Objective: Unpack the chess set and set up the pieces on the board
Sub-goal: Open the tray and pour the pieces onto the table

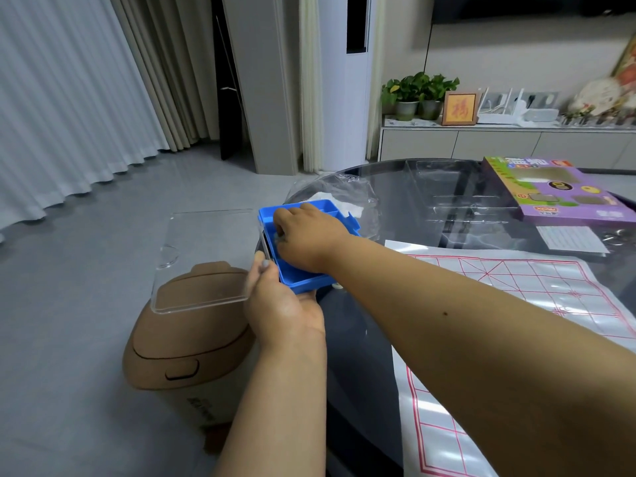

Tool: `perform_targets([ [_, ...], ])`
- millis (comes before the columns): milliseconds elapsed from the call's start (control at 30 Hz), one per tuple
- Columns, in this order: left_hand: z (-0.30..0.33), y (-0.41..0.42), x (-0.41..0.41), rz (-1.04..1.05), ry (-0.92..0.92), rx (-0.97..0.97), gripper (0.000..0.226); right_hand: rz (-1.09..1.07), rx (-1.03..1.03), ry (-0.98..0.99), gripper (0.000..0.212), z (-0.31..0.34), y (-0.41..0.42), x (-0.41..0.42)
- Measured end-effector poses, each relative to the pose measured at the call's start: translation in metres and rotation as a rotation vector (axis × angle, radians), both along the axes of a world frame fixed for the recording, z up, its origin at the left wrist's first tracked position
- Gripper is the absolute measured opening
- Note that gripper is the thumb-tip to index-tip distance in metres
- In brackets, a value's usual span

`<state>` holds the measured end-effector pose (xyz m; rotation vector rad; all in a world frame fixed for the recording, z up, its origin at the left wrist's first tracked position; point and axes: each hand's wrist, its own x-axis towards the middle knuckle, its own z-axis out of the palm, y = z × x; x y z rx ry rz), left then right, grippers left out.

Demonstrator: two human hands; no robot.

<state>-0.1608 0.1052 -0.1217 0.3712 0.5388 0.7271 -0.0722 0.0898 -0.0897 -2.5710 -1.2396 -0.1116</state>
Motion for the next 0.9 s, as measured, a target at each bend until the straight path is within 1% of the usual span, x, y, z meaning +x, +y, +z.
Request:
perform_targets([
  [100,0.0004,0.0002,0.0008,-0.001,-0.01,-0.037,0.038,-0.01,-0.003,0.012,0.006,0.0002,0.0008,0.0003],
  [333,-0.0012,0.0025,0.002,0.011,0.0,-0.055,0.034,0.012,-0.008,0.017,0.007,-0.0001,0.0002,-0.0043],
  [433,-0.002,0.0039,0.0015,0.003,0.016,-0.042,0.032,0.013,-0.003,0.038,0.013,0.0018,-0.0003,-0.0055],
  [600,-0.0022,0.0055,0.001,-0.012,0.026,-0.041,0.031,0.027,-0.036,0.052,0.007,0.0044,-0.0018,-0.0089],
  [700,-0.0023,0.0083,0.0009,-0.02,0.005,-0.029,0.037,0.069,-0.006,0.045,0.006,0.0044,-0.0019,-0.0084],
  [733,-0.0024,0.0089,0.0008,-0.022,-0.006,-0.018,0.038,0.076,0.014,0.043,0.006,0.0037,-0.0018,-0.008],
  [833,-0.0036,0.0084,0.001,-0.018,-0.008,-0.005,0.039,0.041,0.025,0.041,0.026,0.0015,-0.0004,-0.0066],
  [900,-0.0038,0.0077,0.0013,-0.026,-0.006,-0.013,0.038,0.027,0.0,0.033,0.029,-0.0004,0.0007,-0.0051],
])
